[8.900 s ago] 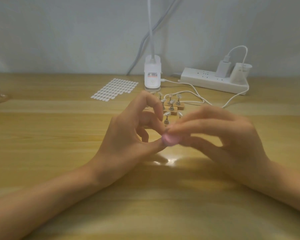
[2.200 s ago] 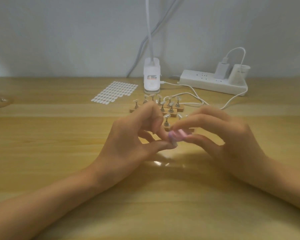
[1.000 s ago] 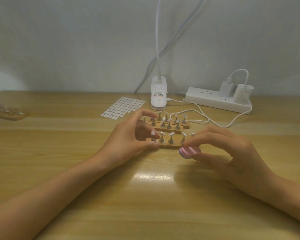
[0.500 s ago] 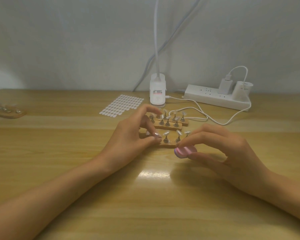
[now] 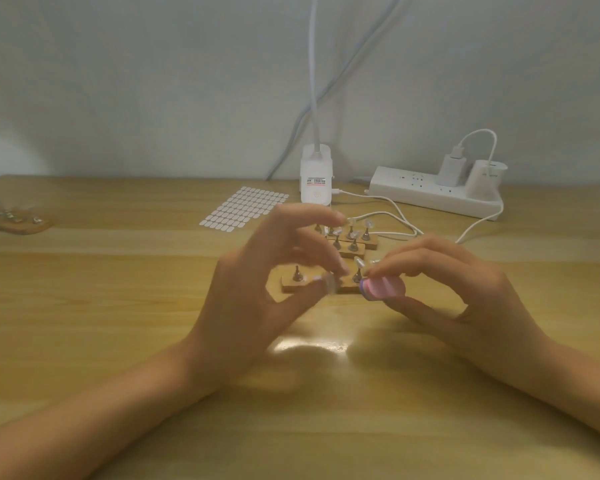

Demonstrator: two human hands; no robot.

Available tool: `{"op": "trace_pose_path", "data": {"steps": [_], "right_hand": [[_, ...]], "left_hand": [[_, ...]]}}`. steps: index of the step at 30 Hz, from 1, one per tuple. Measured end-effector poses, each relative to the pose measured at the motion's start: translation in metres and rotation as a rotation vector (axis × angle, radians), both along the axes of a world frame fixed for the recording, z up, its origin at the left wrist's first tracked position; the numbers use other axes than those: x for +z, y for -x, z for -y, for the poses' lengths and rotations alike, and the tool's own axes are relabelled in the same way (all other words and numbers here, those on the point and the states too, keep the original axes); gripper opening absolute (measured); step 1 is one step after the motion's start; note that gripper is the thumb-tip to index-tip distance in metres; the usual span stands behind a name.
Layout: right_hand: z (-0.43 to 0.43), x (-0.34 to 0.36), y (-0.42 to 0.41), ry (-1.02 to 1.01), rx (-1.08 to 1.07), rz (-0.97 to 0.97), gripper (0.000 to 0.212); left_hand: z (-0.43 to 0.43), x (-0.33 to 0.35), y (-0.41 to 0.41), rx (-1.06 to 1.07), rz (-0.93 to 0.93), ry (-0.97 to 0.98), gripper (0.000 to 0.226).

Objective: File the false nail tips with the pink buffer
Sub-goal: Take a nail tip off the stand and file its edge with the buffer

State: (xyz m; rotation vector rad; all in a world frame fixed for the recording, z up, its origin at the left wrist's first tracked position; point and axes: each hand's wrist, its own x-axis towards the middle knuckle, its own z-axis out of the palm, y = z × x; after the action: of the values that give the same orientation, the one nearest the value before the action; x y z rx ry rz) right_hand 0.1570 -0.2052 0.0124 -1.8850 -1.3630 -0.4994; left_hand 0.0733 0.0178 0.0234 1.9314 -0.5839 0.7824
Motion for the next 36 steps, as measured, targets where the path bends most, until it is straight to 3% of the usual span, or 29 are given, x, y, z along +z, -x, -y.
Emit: {"op": "trace_pose_path", "data": {"steps": [12, 31, 34, 36], "right_hand": [[0.002, 0.001, 0.006, -0.085, 0.094, -0.072, 0.023], [-0.010, 0.004, 0.007, -0.101, 0.002, -0.157, 0.010], [-0.012, 0.004, 0.014, -0.104, 0.119, -0.082, 0.011], [-0.012, 0.002, 0.011, -0.038, 0.088, -0.042, 0.013]], "left_hand": [[0.011, -0.004, 0.007, -0.074, -0.289, 0.154, 0.050], [0.013, -0.003, 0.005, -0.011, -0.263, 0.115, 0.044], [0.013, -0.003, 0.004, -0.019, -0.257, 0.102, 0.043], [0.014, -0.004, 0.003, -0.004, -0.242, 0.070, 0.043]]}}
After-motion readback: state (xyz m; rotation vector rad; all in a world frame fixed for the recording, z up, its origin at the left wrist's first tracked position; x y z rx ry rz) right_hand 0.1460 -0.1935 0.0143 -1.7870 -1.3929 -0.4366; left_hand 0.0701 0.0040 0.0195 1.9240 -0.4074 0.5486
